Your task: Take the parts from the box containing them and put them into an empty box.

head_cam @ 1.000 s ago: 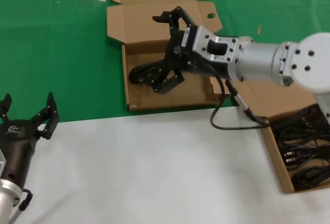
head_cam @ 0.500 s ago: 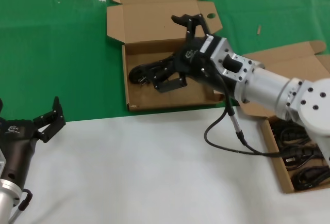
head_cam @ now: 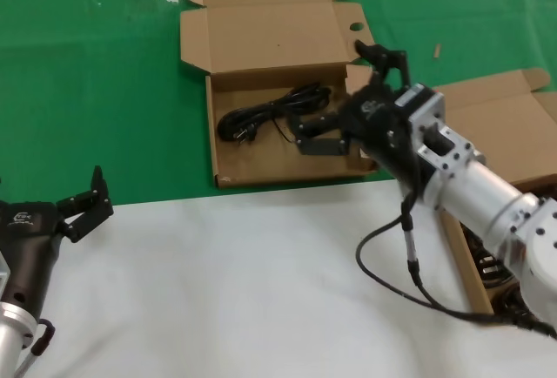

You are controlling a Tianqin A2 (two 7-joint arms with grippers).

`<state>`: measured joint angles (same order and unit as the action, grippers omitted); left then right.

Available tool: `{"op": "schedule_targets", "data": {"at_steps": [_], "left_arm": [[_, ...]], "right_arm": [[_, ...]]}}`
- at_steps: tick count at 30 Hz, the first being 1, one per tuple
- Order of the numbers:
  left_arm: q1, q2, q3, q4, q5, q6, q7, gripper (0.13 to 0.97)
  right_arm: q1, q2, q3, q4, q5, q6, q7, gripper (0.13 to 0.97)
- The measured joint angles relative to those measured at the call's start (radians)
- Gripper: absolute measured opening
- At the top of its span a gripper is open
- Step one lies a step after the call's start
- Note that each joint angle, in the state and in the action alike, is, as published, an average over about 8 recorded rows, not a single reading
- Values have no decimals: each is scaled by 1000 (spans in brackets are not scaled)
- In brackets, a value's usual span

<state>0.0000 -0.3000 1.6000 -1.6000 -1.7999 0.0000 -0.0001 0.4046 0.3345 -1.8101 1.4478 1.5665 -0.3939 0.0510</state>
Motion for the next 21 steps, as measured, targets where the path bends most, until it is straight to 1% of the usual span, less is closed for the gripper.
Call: {"op": "schedule_targets", "data": {"at_steps": [6, 21], "left_arm": [[0, 0, 0, 0, 0, 0, 0, 966], [0, 0, 0, 0, 0, 0, 0, 966]], "right_arm": [[-89, -8, 46, 33, 51, 86, -11, 966], [-309, -26, 161, 116, 179, 301, -39, 966]]}}
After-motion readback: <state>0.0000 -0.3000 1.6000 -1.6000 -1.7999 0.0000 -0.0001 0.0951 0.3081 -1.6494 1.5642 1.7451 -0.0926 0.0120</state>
